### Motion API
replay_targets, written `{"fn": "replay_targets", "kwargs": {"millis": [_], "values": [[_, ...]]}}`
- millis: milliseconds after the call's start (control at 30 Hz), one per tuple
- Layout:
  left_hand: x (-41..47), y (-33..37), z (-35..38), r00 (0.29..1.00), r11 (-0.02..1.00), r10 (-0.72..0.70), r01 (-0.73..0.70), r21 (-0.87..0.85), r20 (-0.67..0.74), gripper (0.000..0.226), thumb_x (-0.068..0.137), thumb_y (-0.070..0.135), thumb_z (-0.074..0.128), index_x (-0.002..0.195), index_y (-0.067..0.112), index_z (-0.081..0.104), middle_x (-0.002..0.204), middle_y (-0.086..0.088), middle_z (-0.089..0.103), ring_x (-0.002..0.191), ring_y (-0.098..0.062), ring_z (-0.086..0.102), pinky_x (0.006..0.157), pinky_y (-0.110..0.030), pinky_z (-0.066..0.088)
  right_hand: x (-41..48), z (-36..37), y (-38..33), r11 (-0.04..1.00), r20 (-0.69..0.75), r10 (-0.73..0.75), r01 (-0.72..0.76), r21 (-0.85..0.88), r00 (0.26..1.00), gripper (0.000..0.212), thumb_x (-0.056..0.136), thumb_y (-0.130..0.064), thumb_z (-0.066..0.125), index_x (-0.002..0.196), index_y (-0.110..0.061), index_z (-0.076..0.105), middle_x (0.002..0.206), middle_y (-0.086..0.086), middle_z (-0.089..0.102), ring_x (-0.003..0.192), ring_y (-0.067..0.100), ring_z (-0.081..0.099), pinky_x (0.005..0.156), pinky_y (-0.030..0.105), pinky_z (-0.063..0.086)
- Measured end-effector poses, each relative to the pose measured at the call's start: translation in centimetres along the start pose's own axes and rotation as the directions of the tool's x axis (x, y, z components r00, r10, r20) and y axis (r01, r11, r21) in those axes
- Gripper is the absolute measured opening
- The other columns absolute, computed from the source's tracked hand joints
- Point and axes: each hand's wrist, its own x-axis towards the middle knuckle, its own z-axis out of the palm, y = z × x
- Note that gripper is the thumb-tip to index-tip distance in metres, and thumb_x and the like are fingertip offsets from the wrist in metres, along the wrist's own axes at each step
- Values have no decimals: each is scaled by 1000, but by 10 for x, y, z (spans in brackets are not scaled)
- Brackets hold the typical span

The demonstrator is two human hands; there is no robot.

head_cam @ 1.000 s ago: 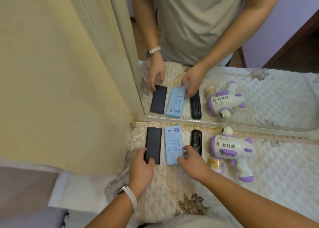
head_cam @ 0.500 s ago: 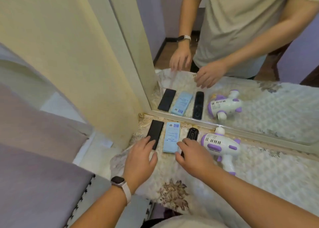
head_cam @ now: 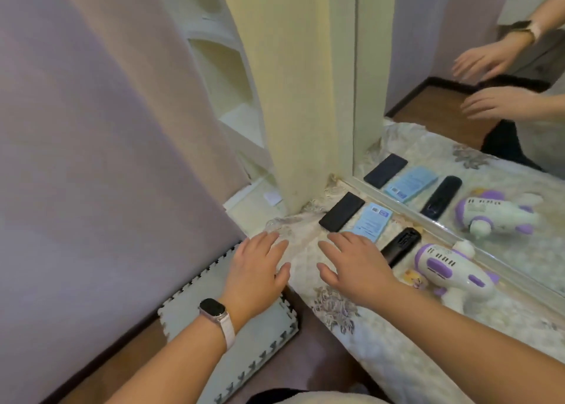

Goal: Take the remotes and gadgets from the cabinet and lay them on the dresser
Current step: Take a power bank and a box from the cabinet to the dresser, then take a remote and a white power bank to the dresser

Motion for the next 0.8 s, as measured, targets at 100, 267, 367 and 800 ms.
{"fn": "replay_targets", "kwargs": {"millis": [100, 267, 367, 800], "values": [[-26, -12, -13, 995, 995, -100, 100, -3, 9, 45, 91, 44, 45, 128, 21, 59, 135, -2, 58, 128, -25, 49, 108, -47, 38, 7, -5, -24, 992, -17, -125, 126, 9, 992, 43, 87, -47, 45, 110, -17, 65, 107, 6, 66, 99, 30, 61, 81, 42, 51], [-89, -37, -38, 970, 971, -239, 240, 4, -40, 49, 92, 45, 41, 130, 20, 58, 135, -1, 58, 129, -24, 49, 109, -48, 38, 21, -8, -84, 923, -11, -383, 383, 24, 924, 43, 90, -47, 45, 118, -19, 62, 115, 3, 63, 107, 27, 56, 90, 41, 47], [-146, -57, -52, 936, 939, -340, 343, 22, -92, 46, 91, 42, 46, 127, 19, 60, 133, -3, 59, 127, -26, 51, 107, -48, 40, 24, -7, -136, 854, -6, -520, 520, 26, 854, 44, 90, -48, 46, 120, -20, 61, 118, 3, 63, 110, 26, 56, 94, 40, 44], [-464, -89, -117, 703, 718, -660, 694, 56, -265, 44, 90, 43, 47, 124, 21, 64, 130, 0, 62, 127, -23, 51, 106, -44, 38, -86, 6, -412, 532, -82, -842, 846, 40, 534, 45, 90, -47, 48, 119, -17, 63, 120, 6, 64, 111, 28, 58, 96, 42, 44]]}}
